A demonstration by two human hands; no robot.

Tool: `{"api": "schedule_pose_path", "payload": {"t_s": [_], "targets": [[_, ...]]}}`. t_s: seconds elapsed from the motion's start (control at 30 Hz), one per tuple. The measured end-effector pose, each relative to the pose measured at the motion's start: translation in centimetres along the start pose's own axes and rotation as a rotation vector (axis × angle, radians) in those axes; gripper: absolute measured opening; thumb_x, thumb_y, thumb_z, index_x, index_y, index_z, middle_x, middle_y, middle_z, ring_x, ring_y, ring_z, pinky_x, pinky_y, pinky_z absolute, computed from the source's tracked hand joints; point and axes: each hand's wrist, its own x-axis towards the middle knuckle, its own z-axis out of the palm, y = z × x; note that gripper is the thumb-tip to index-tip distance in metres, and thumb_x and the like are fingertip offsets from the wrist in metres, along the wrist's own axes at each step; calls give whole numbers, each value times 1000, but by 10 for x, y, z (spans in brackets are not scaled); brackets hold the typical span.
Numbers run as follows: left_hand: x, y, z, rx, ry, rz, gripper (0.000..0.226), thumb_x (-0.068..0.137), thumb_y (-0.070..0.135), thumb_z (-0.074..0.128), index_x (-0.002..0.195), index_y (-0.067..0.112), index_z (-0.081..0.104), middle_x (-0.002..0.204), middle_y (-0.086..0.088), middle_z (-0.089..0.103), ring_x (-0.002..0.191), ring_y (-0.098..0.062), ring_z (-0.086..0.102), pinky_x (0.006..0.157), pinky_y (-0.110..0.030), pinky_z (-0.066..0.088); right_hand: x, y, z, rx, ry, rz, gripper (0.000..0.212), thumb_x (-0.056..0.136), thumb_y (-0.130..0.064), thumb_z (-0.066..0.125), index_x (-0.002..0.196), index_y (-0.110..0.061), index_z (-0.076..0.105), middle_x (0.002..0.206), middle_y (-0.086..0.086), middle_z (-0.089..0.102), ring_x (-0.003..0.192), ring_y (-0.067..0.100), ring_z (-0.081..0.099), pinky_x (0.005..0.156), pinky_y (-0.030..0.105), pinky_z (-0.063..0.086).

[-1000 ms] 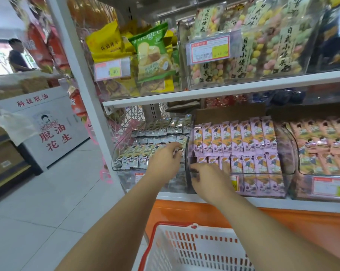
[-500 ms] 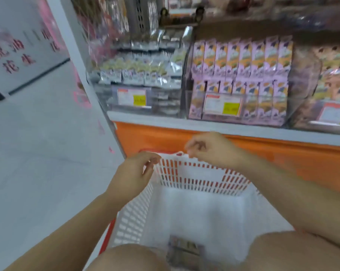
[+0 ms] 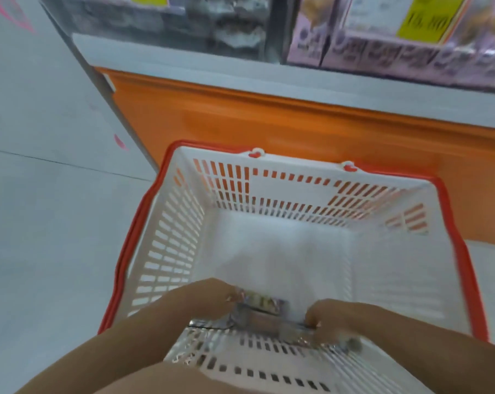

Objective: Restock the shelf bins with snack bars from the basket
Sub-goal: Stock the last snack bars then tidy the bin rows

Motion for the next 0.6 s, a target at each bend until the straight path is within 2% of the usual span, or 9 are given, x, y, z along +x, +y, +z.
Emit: {"api": "schedule_pose_path", "payload": {"t_s": [0.1,0.2,0.27,0.37,0.47,0.53,0.6], "targets": [[2,3,1,112,-169,-31,39,100,23,39,137,18,50,141,-5,48,128,-22,45,101,-30,35,2,5,7,-26,17,-2,32,89,-25,52,115,-11,62,114,13,63,103,31,61,91,41,51],[0,7,2,143,-217,-34,38,100,23,36,135,14,51,136,-7,52,123,-25,49,95,-30,38,2,7,9,-41,22,5,35,86,-27,54,118,-14,60,111,9,61,97,28,63,86,44,54],[-4,8,1,112,-205,-36,39,100,23,36,135,14,50,137,-7,52,123,-24,48,94,-29,37,-1,5,7,-34,36,4,36,86,-25,58,121,-14,58,116,7,58,98,24,59,88,35,51],[-16,9,-10,2,-105,-47,40,101,24,37,138,13,48,142,-7,48,128,-21,45,104,-31,34,-21,-4,-9,16,167,-62,37,87,-29,61,123,-20,54,124,1,52,102,16,48,84,25,41],[-38,14,-37,-135,34,-16,39,103,29,36,131,9,55,135,-5,54,120,-18,50,98,-25,35,-46,-14,-37,23,382,-181,32,87,-26,62,118,-21,56,114,0,53,98,15,51,81,27,43],[-62,21,-62,-236,128,3,37,102,33,39,128,14,57,132,1,56,116,-13,51,95,-22,35,-68,-23,-58,-50,551,-290,29,85,-21,63,114,-22,56,106,-2,50,95,16,52,77,27,43],[-89,29,-85,-363,248,25,35,99,38,45,126,21,58,129,5,57,113,-9,54,96,-23,39,-92,-36,-81,-164,709,-386,30,86,-19,62,114,-24,56,111,-5,49,99,14,51,79,26,42]]}}
